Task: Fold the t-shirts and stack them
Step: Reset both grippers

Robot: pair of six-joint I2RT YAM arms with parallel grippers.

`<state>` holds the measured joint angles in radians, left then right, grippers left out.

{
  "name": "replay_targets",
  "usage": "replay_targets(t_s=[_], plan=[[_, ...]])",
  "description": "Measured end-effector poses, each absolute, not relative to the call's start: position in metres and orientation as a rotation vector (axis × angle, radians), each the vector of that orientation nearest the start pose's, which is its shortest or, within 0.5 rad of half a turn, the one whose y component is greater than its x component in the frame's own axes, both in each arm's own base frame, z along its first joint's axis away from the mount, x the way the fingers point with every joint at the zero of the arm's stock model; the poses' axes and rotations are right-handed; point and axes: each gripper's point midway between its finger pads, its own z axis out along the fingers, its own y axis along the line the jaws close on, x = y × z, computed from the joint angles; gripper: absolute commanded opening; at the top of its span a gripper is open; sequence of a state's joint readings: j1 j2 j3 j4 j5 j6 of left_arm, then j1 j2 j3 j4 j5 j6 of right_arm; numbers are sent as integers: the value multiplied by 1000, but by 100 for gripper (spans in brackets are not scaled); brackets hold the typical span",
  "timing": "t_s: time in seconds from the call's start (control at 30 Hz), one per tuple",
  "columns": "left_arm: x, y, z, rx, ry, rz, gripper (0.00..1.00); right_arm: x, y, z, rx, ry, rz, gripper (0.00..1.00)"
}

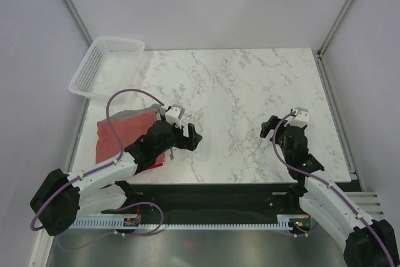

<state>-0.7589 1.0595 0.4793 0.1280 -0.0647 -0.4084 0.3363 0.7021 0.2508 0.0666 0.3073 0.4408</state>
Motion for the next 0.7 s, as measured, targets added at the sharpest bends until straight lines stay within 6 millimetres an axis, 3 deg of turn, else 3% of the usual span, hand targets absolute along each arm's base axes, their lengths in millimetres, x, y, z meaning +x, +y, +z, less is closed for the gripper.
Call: replay_targets(t_s=[0.2, 0.47, 0.7], plan=[[246, -235, 119, 328, 1994, -662, 99, 284, 59, 119, 333, 1847, 241, 98], [248, -239, 135, 324, 1932, -694, 99, 286, 56, 117, 362, 1846, 231, 98], [252, -236, 127, 313, 1953, -660, 99, 286, 56, 113, 362, 1861, 224, 98]])
